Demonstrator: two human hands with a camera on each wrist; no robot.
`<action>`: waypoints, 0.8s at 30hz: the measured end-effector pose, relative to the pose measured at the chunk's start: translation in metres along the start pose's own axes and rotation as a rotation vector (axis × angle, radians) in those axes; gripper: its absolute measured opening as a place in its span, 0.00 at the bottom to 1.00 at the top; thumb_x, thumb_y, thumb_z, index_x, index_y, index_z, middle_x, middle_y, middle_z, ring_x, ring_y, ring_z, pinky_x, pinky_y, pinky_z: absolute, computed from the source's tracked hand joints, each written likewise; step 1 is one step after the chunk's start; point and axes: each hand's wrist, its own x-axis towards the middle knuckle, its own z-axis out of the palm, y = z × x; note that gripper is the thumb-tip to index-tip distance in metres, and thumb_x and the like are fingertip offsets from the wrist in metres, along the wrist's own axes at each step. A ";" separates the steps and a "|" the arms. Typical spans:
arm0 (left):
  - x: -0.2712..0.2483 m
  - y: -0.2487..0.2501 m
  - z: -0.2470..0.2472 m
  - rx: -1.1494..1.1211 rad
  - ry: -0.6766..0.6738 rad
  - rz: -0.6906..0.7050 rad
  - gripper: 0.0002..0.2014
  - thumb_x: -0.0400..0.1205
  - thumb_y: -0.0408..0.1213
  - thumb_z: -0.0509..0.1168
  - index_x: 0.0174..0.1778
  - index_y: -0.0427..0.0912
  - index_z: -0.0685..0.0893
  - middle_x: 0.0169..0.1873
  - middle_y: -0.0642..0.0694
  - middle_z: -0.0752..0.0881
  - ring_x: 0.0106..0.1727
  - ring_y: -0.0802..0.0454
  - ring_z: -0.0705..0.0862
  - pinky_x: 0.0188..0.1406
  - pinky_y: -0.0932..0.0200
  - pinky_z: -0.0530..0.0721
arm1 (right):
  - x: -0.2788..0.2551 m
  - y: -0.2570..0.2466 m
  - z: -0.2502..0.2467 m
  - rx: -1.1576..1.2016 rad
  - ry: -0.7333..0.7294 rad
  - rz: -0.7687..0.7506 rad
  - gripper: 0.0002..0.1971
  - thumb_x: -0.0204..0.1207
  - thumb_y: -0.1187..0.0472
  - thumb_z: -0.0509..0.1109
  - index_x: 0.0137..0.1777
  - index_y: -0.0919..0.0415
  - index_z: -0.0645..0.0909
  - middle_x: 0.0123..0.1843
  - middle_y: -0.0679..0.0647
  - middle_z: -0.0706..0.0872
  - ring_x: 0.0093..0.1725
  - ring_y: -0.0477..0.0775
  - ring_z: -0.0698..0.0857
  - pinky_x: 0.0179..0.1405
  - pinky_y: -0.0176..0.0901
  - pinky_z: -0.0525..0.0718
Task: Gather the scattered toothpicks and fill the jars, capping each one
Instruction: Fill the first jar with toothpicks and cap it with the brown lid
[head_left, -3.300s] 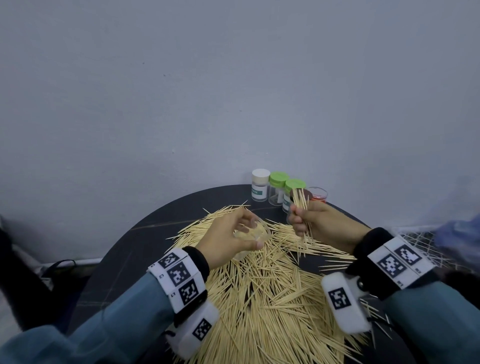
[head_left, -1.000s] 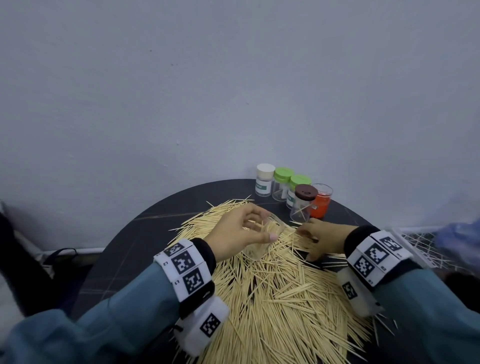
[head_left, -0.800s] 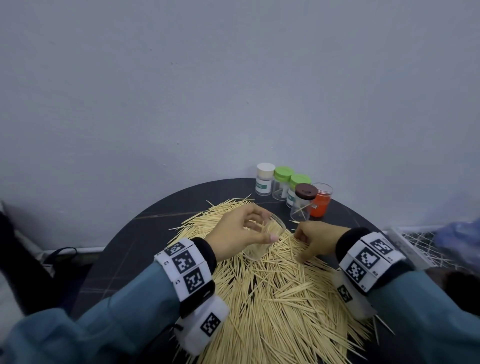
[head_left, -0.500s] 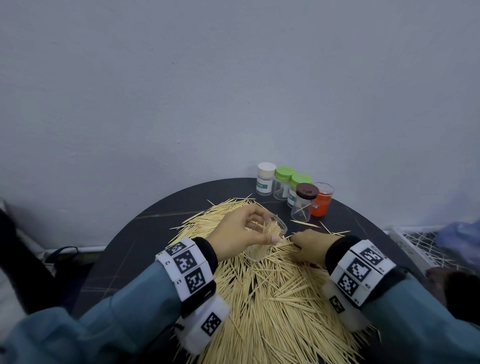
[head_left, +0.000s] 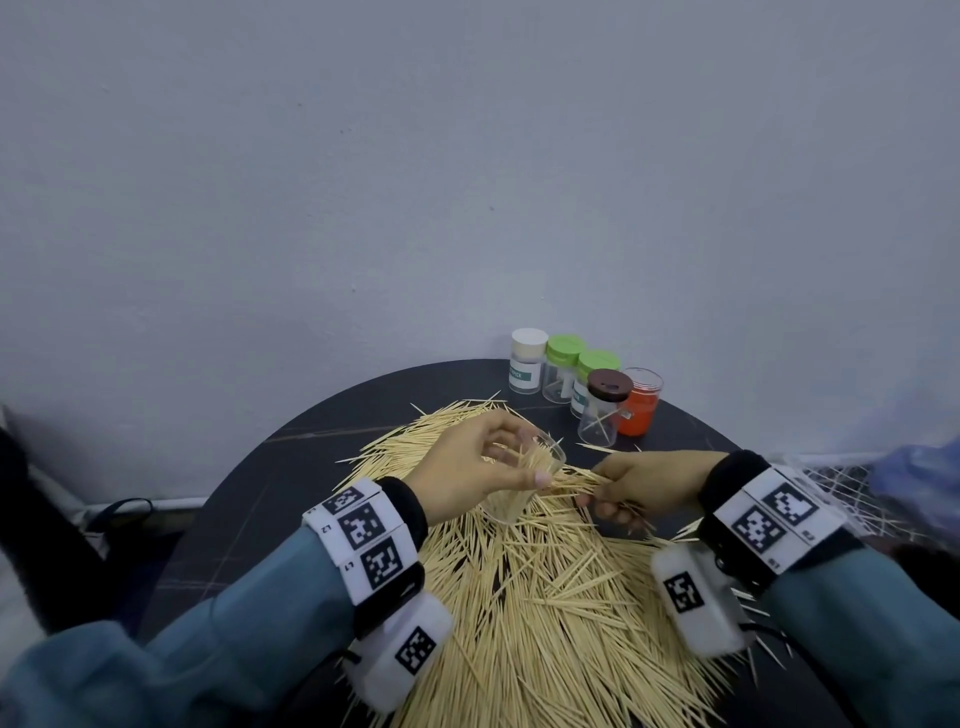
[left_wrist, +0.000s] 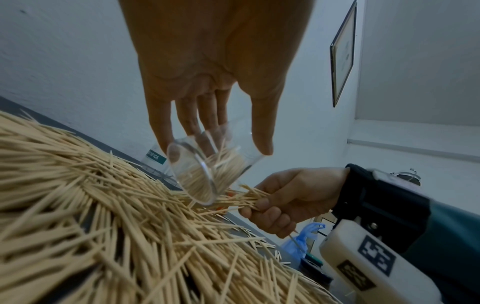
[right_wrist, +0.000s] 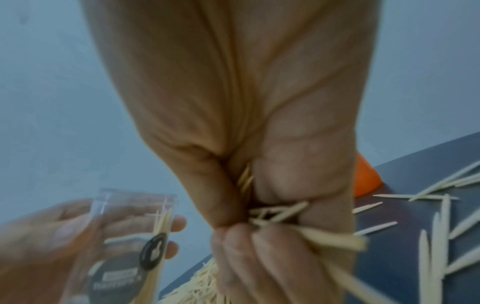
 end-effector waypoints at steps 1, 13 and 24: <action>0.000 0.000 0.000 0.000 0.000 -0.001 0.24 0.71 0.40 0.76 0.62 0.45 0.79 0.52 0.56 0.83 0.50 0.64 0.82 0.41 0.76 0.80 | 0.000 0.001 0.000 0.030 -0.010 -0.009 0.15 0.85 0.70 0.49 0.42 0.59 0.74 0.30 0.51 0.71 0.26 0.42 0.69 0.22 0.28 0.71; 0.001 -0.003 -0.003 0.010 0.084 -0.046 0.21 0.70 0.39 0.76 0.58 0.48 0.79 0.49 0.57 0.82 0.47 0.64 0.81 0.37 0.75 0.78 | -0.002 -0.008 -0.010 0.816 0.160 -0.481 0.14 0.85 0.71 0.46 0.40 0.62 0.68 0.22 0.49 0.70 0.20 0.42 0.68 0.19 0.29 0.68; 0.001 0.004 0.008 -0.146 -0.062 -0.013 0.28 0.72 0.33 0.75 0.69 0.48 0.75 0.53 0.49 0.84 0.54 0.54 0.85 0.53 0.71 0.81 | 0.012 -0.021 0.037 0.716 0.460 -0.774 0.08 0.85 0.60 0.51 0.51 0.57 0.72 0.48 0.55 0.87 0.55 0.53 0.85 0.63 0.51 0.79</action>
